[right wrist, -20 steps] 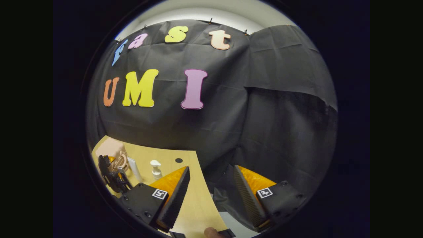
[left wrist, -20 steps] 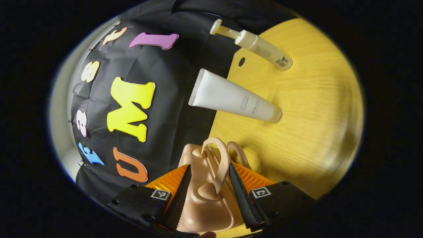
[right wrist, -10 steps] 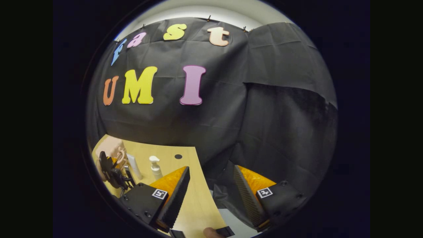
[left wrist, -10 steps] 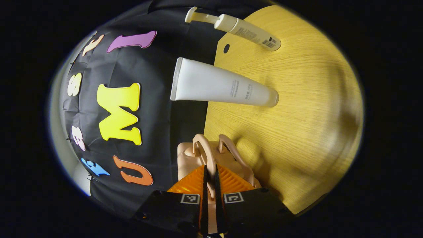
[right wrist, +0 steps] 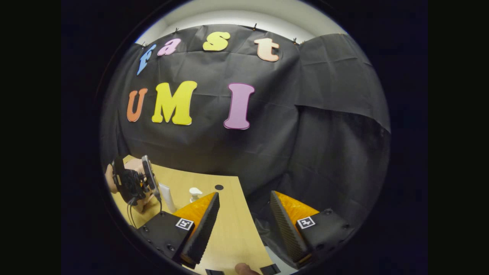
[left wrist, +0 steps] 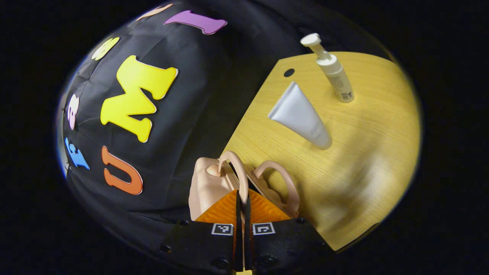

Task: First open the suitcase, pack the skin care products into it, and then close the suitcase.

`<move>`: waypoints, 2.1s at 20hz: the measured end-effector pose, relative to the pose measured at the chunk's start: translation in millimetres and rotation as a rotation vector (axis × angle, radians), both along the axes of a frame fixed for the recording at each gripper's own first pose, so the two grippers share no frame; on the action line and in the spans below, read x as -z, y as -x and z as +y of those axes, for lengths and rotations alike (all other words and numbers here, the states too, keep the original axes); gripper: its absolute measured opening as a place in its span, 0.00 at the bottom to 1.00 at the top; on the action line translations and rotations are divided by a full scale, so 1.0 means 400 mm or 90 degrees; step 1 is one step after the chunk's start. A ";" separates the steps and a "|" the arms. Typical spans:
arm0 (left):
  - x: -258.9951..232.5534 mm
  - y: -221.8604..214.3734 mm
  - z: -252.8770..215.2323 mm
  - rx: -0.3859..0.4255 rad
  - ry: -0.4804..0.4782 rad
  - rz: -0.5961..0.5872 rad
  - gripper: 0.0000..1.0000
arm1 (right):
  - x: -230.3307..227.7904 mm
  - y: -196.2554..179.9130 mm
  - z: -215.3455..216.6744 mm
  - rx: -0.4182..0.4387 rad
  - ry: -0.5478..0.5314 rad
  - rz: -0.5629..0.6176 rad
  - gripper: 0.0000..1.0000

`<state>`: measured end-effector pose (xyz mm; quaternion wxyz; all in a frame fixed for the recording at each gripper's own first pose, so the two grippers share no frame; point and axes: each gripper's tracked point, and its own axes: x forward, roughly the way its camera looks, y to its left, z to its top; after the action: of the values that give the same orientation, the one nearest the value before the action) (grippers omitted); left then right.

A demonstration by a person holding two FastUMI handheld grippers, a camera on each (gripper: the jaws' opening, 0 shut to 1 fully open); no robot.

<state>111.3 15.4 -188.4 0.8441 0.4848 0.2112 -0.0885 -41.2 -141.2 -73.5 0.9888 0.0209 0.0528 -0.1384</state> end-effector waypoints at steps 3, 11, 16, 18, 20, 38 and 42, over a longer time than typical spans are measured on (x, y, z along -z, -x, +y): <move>-0.086 0.018 0.030 0.008 0.092 -0.025 0.03 | -0.005 -0.037 0.050 -0.009 -0.010 0.008 0.80; -0.330 0.032 0.298 -0.051 0.266 -0.089 0.03 | -0.041 -0.137 0.224 -0.045 -0.039 0.030 0.80; -0.366 0.002 0.561 -0.092 0.378 -0.119 0.02 | -0.032 -0.175 0.323 -0.054 -0.037 0.052 0.80; -0.350 -0.005 0.664 -0.095 0.387 -0.123 0.03 | -0.037 -0.178 0.361 -0.060 -0.031 0.056 0.80; -0.321 -0.010 0.780 -0.111 0.384 -0.117 0.03 | -0.037 -0.177 0.394 -0.068 -0.016 0.061 0.80; 0.269 -0.023 1.213 -0.298 0.571 0.126 0.05 | 0.066 -0.093 0.438 -0.038 0.027 0.157 0.80; 0.298 -0.032 1.212 -0.297 0.578 0.134 0.12 | 0.079 -0.068 0.465 -0.038 0.020 0.174 0.80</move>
<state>124.0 500.1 -307.7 0.9409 -0.0013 0.3374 -0.0290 -13.9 44.8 -104.9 0.9763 -0.0149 0.1851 -0.1109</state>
